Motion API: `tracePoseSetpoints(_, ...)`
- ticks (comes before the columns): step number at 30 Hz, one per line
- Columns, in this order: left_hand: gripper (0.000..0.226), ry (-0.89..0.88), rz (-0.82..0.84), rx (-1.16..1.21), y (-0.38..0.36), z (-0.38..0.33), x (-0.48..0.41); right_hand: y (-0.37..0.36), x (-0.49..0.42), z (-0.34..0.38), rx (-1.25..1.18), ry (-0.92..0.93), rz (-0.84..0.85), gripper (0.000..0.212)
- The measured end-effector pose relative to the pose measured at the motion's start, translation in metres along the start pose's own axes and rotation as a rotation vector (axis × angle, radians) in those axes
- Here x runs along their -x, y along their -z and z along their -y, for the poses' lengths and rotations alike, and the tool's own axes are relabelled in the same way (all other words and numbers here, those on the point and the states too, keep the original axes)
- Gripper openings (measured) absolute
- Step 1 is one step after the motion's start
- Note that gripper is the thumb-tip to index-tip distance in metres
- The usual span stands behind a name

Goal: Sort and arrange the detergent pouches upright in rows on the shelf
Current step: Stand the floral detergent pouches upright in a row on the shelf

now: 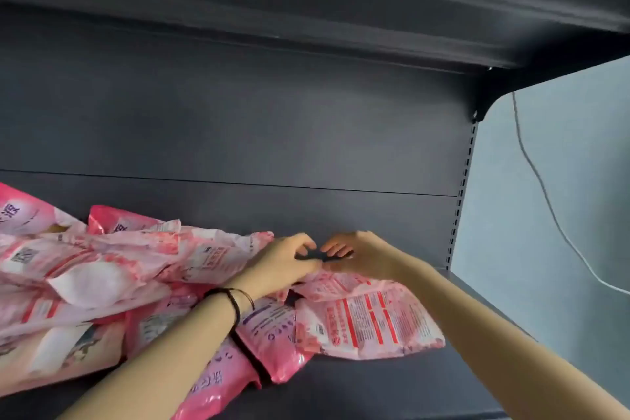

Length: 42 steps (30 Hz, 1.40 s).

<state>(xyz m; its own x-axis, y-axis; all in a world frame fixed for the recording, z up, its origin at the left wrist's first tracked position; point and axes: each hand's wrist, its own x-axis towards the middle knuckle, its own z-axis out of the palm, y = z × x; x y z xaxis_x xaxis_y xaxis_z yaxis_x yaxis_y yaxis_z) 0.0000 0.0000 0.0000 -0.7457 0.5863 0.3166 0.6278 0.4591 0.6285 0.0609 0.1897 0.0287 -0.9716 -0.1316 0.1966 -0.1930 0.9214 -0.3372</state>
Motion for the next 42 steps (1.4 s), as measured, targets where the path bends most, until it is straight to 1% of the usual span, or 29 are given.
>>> tracePoseSetpoints(1, 0.036, 0.003, 0.022, -0.023, -0.005, 0.005, -0.006, -0.005, -0.007, -0.006, 0.041, 0.015, -0.004, 0.037)
tracePoseSetpoints(3, 0.037, -0.033, 0.027, -0.198, -0.014, 0.015, -0.014, -0.015, -0.019, -0.020, 0.194, 0.022, 0.018, 0.036)
tracePoseSetpoints(4, 0.038, -0.040, 0.029, -0.281, -0.017, 0.018, -0.015, -0.023, -0.023, -0.025, 0.228, 0.022, 0.052, 0.034)
tracePoseSetpoints(6, 0.036, -0.095, 0.004, -0.348, -0.019, 0.020, -0.020, -0.031, -0.033, -0.036, 0.207, 0.046, 0.039, 0.024)
tracePoseSetpoints(7, 0.035, -0.123, -0.004, -0.353, -0.019, 0.020, -0.023, -0.032, -0.035, -0.039, 0.195, 0.063, 0.019, 0.020)
tracePoseSetpoints(11, 0.037, -0.181, -0.009, -0.266, -0.018, 0.020, -0.025, -0.027, -0.040, -0.052, 0.156, 0.123, -0.063, 0.021)
tracePoseSetpoints(13, 0.035, -0.186, -0.044, -0.222, -0.016, 0.019, -0.032, -0.018, -0.041, -0.060, 0.057, 0.130, -0.120, 0.022)
tracePoseSetpoints(14, 0.034, -0.182, -0.072, -0.195, -0.014, 0.018, -0.038, -0.013, -0.042, -0.065, -0.035, 0.117, -0.161, 0.029)
tracePoseSetpoints(15, 0.033, -0.175, -0.110, -0.148, -0.011, 0.017, -0.046, -0.006, -0.043, -0.070, -0.134, 0.110, -0.213, 0.041)
tracePoseSetpoints(16, 0.034, -0.160, -0.156, -0.074, -0.008, 0.013, -0.055, 0.002, -0.043, -0.074, -0.236, 0.091, -0.268, 0.047)
tracePoseSetpoints(17, 0.036, -0.137, -0.217, 0.024, -0.005, 0.010, -0.065, 0.010, -0.043, -0.079, -0.355, 0.069, -0.314, 0.046)
tracePoseSetpoints(20, 0.043, -0.031, -0.419, 0.382, -0.004, -0.006, -0.094, 0.030, -0.043, -0.097, -0.823, -0.012, -0.421, 0.025)
tracePoseSetpoints(21, 0.043, 0.002, -0.440, 0.492, -0.007, -0.012, -0.103, 0.034, -0.041, -0.101, -0.999, -0.035, -0.443, 0.019)
tracePoseSetpoints(22, 0.041, 0.031, -0.424, 0.582, -0.011, -0.017, -0.110, 0.038, -0.040, -0.106, -1.144, -0.052, -0.451, 0.016)
tracePoseSetpoints(24, 0.036, 0.077, -0.319, 0.712, -0.027, -0.029, -0.120, 0.041, -0.037, -0.115, -1.306, -0.061, -0.447, 0.016)
tracePoseSetpoints(27, 0.039, 0.127, -0.178, 0.884, -0.060, -0.041, -0.134, 0.042, -0.037, -0.129, -1.377, -0.040, -0.453, 0.016)
tracePoseSetpoints(30, 0.032, 0.165, -0.197, 1.083, -0.082, -0.057, -0.151, 0.049, -0.038, -0.139, -1.388, -0.037, -0.485, 0.015)
tracePoseSetpoints(32, 0.030, 0.159, -0.238, 1.159, -0.089, -0.070, -0.165, 0.060, -0.039, -0.147, -1.401, -0.034, -0.519, 0.015)
tracePoseSetpoints(37, 0.025, 0.172, -0.287, 1.200, -0.113, -0.099, -0.194, 0.086, -0.034, -0.177, -1.390, -0.053, -0.535, 0.015)
tracePoseSetpoints(42, 0.024, 0.215, -0.229, 1.233, -0.157, -0.104, -0.202, 0.081, -0.017, -0.214, -1.361, -0.119, -0.547, 0.018)
